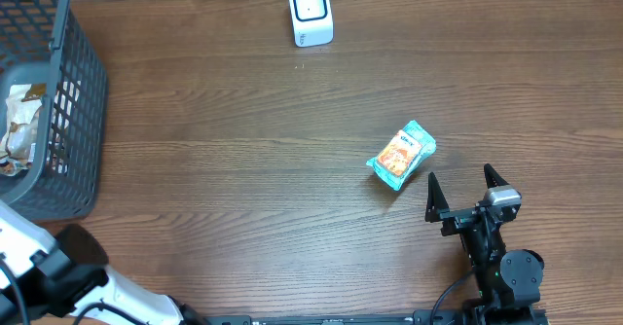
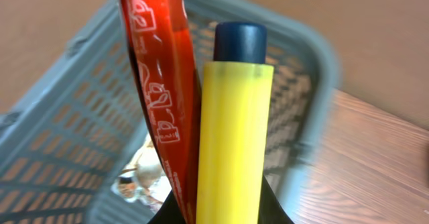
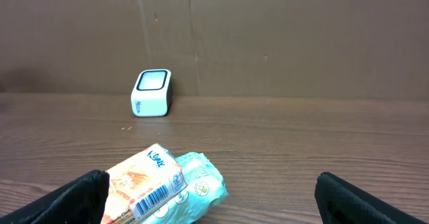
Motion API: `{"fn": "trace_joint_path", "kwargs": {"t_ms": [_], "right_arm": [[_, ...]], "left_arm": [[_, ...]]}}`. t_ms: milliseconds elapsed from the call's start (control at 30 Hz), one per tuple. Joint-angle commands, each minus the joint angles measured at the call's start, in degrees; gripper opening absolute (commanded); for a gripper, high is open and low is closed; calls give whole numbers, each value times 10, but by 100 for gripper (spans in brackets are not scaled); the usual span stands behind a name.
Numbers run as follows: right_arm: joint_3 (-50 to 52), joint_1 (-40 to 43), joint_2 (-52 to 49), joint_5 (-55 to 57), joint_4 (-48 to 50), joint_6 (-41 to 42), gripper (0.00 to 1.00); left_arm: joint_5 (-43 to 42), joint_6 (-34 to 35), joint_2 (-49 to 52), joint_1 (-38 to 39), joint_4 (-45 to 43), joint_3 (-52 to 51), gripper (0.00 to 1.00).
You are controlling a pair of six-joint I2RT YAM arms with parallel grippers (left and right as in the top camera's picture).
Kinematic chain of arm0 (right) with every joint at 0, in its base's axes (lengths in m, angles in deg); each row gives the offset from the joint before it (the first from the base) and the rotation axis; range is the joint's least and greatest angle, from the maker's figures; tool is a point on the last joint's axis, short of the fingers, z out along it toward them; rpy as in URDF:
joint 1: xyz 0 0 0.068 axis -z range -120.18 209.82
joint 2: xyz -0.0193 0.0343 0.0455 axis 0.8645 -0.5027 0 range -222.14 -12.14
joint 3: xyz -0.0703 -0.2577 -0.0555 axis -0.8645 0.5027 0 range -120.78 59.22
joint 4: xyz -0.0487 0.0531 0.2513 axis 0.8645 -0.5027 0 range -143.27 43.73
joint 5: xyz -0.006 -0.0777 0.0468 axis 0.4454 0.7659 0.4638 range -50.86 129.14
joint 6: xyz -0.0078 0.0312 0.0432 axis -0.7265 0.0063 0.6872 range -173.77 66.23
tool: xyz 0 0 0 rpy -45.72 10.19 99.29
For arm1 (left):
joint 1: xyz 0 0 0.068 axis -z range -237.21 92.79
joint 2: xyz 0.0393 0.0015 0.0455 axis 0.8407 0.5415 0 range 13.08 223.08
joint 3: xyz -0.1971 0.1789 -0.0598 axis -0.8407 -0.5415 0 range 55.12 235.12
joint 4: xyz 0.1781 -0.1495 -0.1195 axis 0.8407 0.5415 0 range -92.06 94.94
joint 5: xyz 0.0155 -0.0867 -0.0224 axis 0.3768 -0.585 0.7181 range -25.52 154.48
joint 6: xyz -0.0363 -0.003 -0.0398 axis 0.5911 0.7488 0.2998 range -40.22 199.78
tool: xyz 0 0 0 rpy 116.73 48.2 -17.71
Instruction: Scan the item barcode
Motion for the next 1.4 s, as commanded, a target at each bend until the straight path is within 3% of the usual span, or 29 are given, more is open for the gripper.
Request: {"fn": "trace_joint_path", "kwargs": {"t_ms": [0,433,667,833,1067,1367], "right_arm": [[6,2,2,5,2,-2,100],[6,2,2,5,2,-2,100],[6,2,2,5,2,-2,100],[6,2,2,5,3,-2,100],[6,2,2,5,2,-2,100],[6,2,2,5,2,-2,100]], "left_arm": [[-9,18,-41,36,14,12,4],[-16,34,-54,219,194,11,4],[-163,37,-54,318,196,-25,4],[-174,27,-54,392,196,-91,4],[-148,30,-54,487,167,-228,4],[-122,133,-54,584,8,-456,4]]}}
